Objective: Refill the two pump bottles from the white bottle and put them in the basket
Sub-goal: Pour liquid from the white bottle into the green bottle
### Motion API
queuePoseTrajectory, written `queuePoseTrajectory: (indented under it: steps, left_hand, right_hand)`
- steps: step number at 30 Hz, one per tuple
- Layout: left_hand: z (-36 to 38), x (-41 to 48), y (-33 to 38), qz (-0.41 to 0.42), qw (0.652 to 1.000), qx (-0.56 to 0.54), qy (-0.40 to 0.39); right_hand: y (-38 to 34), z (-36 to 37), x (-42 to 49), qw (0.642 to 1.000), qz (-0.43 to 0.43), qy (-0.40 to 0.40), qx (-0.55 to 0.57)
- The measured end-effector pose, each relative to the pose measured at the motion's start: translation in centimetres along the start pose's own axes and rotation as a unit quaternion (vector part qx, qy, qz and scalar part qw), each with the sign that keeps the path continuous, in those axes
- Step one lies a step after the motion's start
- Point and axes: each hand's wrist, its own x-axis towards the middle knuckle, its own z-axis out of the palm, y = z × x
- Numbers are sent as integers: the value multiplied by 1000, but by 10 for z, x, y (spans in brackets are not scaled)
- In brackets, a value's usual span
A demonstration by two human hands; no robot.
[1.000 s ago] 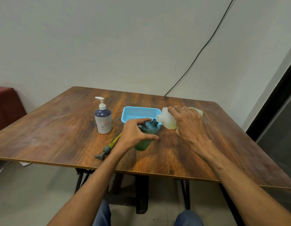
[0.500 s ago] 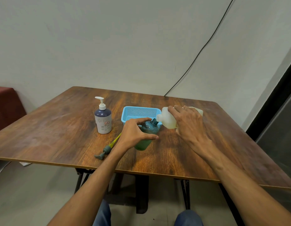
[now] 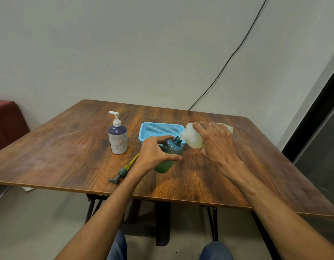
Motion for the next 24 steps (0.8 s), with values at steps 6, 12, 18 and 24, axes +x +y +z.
queuePoseTrajectory:
  steps: [6,12,18,24]
  left_hand:
    - [1,-1,1,-2,1000,-2,1]
    - [2,-1,-1,-1,1000,-1,-1]
    - [1,-2,-1,-2,1000,-12,-1]
    - [-1,-6,-2,-10,999,-52,-2]
  right_hand:
    - [1,1,-1,1000,-3,4,-1]
    - [1,3,-1,1000,-4,12,-8]
    - [-2,5,-4,1000,7,10,2]
    - [-11,4,-11,999,34,28,33]
